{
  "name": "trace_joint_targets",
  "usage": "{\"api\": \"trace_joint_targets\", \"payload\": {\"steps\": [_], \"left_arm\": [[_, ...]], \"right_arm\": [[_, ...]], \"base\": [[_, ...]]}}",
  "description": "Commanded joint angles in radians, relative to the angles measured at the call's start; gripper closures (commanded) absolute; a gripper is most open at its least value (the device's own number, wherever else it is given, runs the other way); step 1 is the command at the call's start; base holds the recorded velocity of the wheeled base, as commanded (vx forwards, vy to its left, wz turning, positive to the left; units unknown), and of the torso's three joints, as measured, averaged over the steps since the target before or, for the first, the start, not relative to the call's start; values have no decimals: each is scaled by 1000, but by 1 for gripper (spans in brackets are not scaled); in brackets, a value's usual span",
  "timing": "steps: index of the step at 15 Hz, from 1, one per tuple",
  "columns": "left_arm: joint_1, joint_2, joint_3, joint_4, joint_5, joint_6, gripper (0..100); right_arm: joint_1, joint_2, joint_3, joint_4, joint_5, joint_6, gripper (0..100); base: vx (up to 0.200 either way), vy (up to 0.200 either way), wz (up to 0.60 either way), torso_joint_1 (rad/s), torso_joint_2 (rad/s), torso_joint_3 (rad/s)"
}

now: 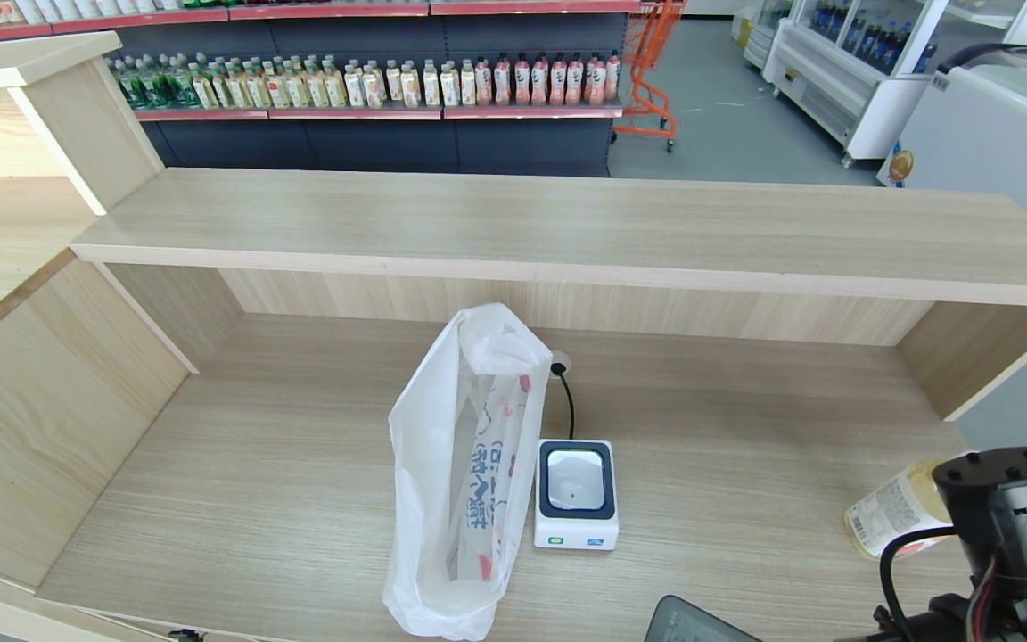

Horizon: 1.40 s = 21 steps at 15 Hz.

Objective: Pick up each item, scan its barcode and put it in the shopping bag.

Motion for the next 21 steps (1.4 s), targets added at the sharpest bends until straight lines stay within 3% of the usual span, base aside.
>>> {"api": "trace_joint_targets", "payload": {"steps": [1,12,14,16,17,18,20,21], "left_arm": [[0,0,0,0,0,0,0],[2,0,0,0,0,0,0],[0,0,0,0,0,0,0],[0,1,0,0,0,0,0],[0,0,0,0,0,0,0],[0,0,0,0,0,0,0],[0,0,0,0,0,0,0],[0,0,0,0,0,0,0]], "right_arm": [[9,-1,-6,-4,3,0,100],[15,-13,6,-73,6,21,100],[-8,-99,-84,-82,-5,377,100],[-121,-243,-125,-86,-127,837,100],[-152,-289,-119,-85,-164,946,100],[-203,-415,-83,-83,-302,1211,100],[-269,-476,-83,-88,-491,1399,100],[-339,-487,-98,-99,-664,1494,100]], "base": [[0,0,0,0,0,0],[0,0,0,0,0,0],[0,0,0,0,0,0],[0,0,0,0,0,0],[0,0,0,0,0,0],[0,0,0,0,0,0],[0,0,0,0,0,0],[0,0,0,0,0,0]]}}
